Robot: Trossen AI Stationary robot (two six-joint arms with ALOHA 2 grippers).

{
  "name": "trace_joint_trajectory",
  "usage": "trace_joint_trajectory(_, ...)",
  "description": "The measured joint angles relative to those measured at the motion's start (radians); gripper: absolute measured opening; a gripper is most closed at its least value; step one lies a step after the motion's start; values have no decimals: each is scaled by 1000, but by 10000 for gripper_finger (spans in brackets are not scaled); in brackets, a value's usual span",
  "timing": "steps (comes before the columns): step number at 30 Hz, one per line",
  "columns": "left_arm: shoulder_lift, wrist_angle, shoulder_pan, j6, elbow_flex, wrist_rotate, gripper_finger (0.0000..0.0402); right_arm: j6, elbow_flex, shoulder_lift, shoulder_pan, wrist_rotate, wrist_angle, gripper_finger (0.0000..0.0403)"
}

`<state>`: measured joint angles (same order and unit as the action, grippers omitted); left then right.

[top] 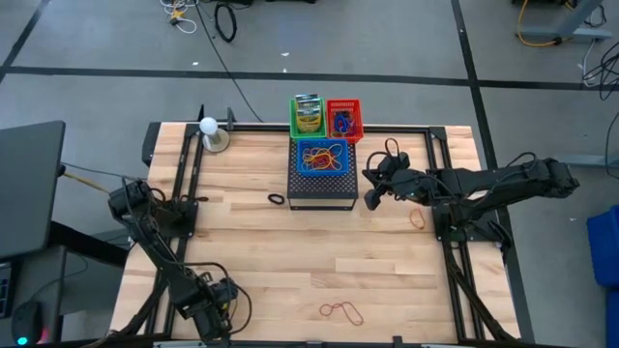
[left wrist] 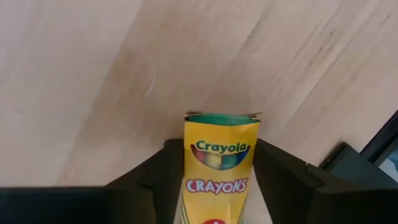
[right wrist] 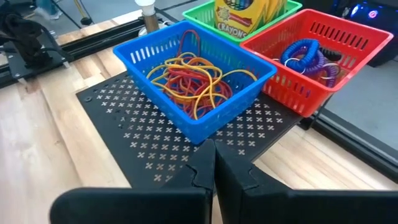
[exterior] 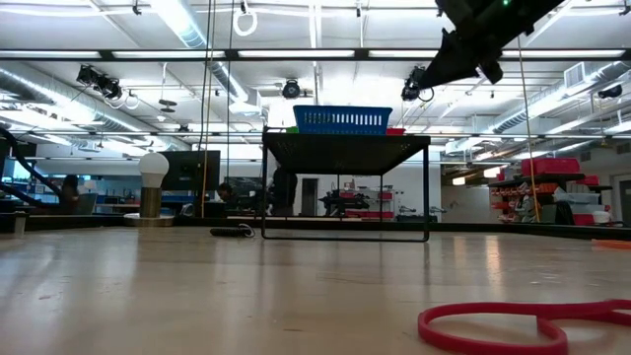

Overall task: Pick & Place Office Desk Supplies
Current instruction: Put the small box of crayon into the green bin on the shelf

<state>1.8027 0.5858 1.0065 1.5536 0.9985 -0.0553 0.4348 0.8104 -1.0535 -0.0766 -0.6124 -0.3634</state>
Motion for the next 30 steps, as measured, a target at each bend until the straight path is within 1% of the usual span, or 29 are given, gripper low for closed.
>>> trace_joint_trajectory(6, -8, 9, 0, -2, 0, -16, 157, -6, 0, 0, 23, 23, 0, 11)
trace_joint_trajectory(10, -48, 54, -1, -5, -3, -68, 152, -6, 0, 0, 38, 38, 0, 11)
trace_joint_trajectory(14, -118, 120, -2, -31, -3, -120, 151, -6, 0, 0, 50, 53, 0, 11)
trace_joint_trajectory(18, -215, 185, -5, -71, -3, -203, 151, -10, 0, 0, 62, 65, 0, 11)
trace_joint_trajectory(22, -340, 240, -23, -124, -3, -295, 151, -24, 0, 0, 69, 83, 0, 11)
trace_joint_trajectory(26, -473, 298, -60, -173, -2, -392, 151, -39, 0, 0, 69, 89, 0, 11)
trace_joint_trajectory(30, -599, 322, -117, -240, -2, -499, 151, -55, 0, 0, 69, 90, 0, 11)
